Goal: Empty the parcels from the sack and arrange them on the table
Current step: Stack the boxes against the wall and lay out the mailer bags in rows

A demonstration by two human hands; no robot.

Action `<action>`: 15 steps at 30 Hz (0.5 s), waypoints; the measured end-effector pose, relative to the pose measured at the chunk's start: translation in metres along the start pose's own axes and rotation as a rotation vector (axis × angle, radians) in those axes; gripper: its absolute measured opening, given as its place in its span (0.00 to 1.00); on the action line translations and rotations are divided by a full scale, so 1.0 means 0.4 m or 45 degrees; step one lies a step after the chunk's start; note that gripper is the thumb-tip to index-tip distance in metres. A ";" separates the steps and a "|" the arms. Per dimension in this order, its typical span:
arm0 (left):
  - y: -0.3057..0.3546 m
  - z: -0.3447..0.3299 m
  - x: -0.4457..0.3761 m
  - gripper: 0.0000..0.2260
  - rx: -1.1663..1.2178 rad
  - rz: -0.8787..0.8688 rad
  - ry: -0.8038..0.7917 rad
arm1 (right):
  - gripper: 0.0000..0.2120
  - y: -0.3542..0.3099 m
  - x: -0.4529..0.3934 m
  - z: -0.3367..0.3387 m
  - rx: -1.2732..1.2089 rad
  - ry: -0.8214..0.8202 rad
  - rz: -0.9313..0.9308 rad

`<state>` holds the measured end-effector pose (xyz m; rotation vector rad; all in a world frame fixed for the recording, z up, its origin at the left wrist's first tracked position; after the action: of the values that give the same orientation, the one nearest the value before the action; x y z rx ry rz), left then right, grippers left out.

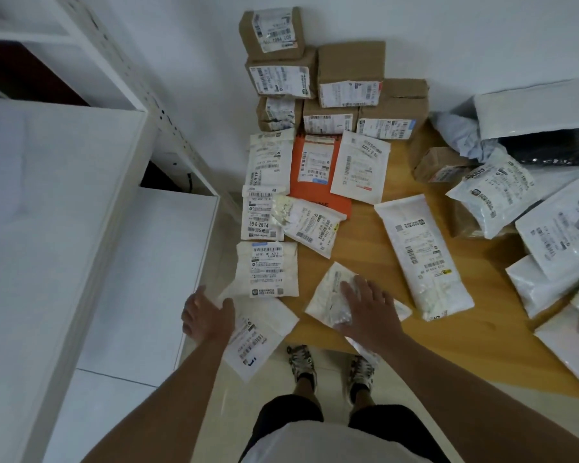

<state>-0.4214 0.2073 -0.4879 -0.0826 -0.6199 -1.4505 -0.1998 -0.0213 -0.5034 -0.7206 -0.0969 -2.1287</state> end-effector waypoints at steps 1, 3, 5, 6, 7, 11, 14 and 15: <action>-0.025 0.004 -0.026 0.32 0.082 0.144 -0.107 | 0.48 0.001 -0.003 0.005 0.019 0.007 0.011; -0.063 -0.009 -0.047 0.28 0.310 0.312 -0.304 | 0.47 0.009 -0.005 0.008 0.081 0.025 0.048; -0.075 -0.017 -0.033 0.22 0.369 0.343 -0.338 | 0.45 0.016 -0.004 0.009 0.126 0.046 0.064; -0.078 -0.019 -0.027 0.17 0.338 0.339 -0.312 | 0.45 0.017 -0.002 0.008 0.131 0.053 0.073; -0.080 -0.020 -0.024 0.11 0.303 0.338 -0.284 | 0.44 0.017 0.000 0.007 0.133 0.045 0.078; -0.079 -0.027 -0.014 0.07 0.258 0.421 -0.248 | 0.45 0.012 -0.001 0.008 0.118 0.038 0.093; -0.087 -0.043 -0.010 0.12 0.324 0.466 -0.254 | 0.47 0.004 -0.002 0.001 0.135 0.039 0.151; -0.088 -0.048 -0.009 0.14 0.347 0.480 -0.259 | 0.46 -0.001 0.000 -0.001 0.147 0.040 0.164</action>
<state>-0.4479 0.1974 -0.5165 -0.1268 -0.9107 -0.9911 -0.2005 -0.0212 -0.5036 -0.6088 -0.1510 -1.9932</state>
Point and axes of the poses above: each hand's wrist, its own x-axis away from the middle knuckle, its own z-axis out of the back of the hand, y = z × x, the point moved 3 cm from there along -x, towards the middle knuckle, and after that the axes turned 1 degree about -x, right-handed, at the moved point
